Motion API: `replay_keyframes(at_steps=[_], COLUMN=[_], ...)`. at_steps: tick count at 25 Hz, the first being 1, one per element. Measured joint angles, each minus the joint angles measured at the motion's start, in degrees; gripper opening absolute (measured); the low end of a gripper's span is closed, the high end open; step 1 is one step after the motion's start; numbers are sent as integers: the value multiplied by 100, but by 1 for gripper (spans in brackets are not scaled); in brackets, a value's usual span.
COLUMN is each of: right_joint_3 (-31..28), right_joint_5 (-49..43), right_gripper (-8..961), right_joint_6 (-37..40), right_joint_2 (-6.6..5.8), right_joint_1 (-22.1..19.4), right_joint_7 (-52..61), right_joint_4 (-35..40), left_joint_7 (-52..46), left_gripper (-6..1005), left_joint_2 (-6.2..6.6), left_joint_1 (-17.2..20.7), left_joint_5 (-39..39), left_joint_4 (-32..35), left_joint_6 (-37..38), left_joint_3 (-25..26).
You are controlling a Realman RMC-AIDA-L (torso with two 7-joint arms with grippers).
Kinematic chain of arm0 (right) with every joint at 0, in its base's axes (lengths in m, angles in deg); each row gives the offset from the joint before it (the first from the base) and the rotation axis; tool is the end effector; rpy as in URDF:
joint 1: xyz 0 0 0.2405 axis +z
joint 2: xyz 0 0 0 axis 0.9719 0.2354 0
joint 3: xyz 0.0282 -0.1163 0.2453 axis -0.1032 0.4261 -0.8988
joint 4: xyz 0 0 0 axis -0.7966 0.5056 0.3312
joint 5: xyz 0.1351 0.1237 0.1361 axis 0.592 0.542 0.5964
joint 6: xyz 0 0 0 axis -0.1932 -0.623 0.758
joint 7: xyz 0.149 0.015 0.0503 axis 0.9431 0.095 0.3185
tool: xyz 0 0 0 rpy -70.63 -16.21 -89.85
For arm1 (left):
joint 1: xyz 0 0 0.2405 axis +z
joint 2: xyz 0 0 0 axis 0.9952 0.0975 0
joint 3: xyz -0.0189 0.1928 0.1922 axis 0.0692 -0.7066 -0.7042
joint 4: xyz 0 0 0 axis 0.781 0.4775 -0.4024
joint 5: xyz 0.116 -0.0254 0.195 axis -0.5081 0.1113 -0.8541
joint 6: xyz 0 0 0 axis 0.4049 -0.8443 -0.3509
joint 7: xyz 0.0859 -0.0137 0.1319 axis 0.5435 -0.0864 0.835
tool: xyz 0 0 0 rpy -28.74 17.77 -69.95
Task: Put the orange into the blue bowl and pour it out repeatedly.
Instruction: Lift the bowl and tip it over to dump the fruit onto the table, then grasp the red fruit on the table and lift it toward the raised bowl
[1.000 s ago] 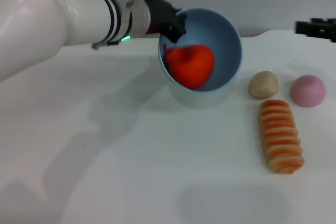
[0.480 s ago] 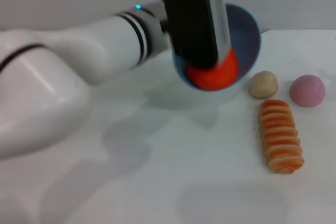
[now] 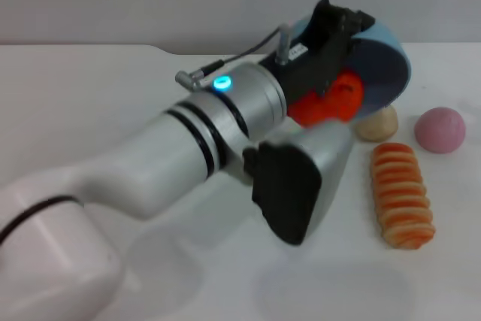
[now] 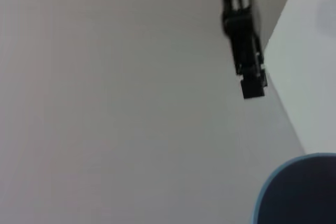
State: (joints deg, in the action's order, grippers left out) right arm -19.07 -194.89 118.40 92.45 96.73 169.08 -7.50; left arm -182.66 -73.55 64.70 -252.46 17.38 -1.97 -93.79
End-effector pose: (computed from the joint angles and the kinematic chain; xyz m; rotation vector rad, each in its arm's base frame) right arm 0.3285 0.3609 0.1133 -2.0530 1.1603 0.7976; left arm -0.0733 0.3452 -0.1273 -1.8099 1.2455 0.0425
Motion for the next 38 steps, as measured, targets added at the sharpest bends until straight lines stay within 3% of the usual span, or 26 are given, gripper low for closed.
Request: replay_keyframes(at_steps=[6, 12, 21, 24, 25, 27, 31, 32, 34, 38], right_joint_3=[1, -3, -11, -12, -7, 12, 34, 36, 36, 44], right_joint_5=[2, 3, 2, 2, 2, 2, 2, 2, 2, -19], right_gripper=[523, 523, 523, 523, 523, 523, 523, 523, 523, 522], right_joint_6=[-18, -51, -142, -143, -134, -108, -46, 14, 54, 357], right_joint_2=[-3, -21, -23, -23, -23, -33, -82, -77, -66, -62], right_joint_1=[68, 95, 106, 126, 127, 129, 136, 136, 137, 175], right_joint_7=[-1, -7, -85, -87, -87, -88, -90, -141, -190, -267], right_joint_4=[-19, -135, -161, -157, -144, -111, -19, 85, 138, 262], left_joint_7=[262, 922, 995, 700, 700, 466, 254, 202, 163, -721], left_gripper=[-1, -1, 0, 0, 0, 0, -1, -1, -1, -1], left_joint_2=[-8, -16, -14, -18, -18, -12, 3, 9, 12, 43], left_joint_1=[120, 137, 182, 34, 34, -109, -372, -419, -441, -851], left_joint_5=[1, 0, 85, 1801, 1801, 2836, 4561, 5180, 5389, 6143], left_joint_4=[-105, -654, -780, -722, -722, -714, -782, -764, -758, -1119], left_joint_6=[-508, -1459, -1995, -1811, -1811, -1542, -792, -279, -89, 1641], left_joint_3=[-201, -449, -585, -496, -496, -387, -28, 279, 413, 1438])
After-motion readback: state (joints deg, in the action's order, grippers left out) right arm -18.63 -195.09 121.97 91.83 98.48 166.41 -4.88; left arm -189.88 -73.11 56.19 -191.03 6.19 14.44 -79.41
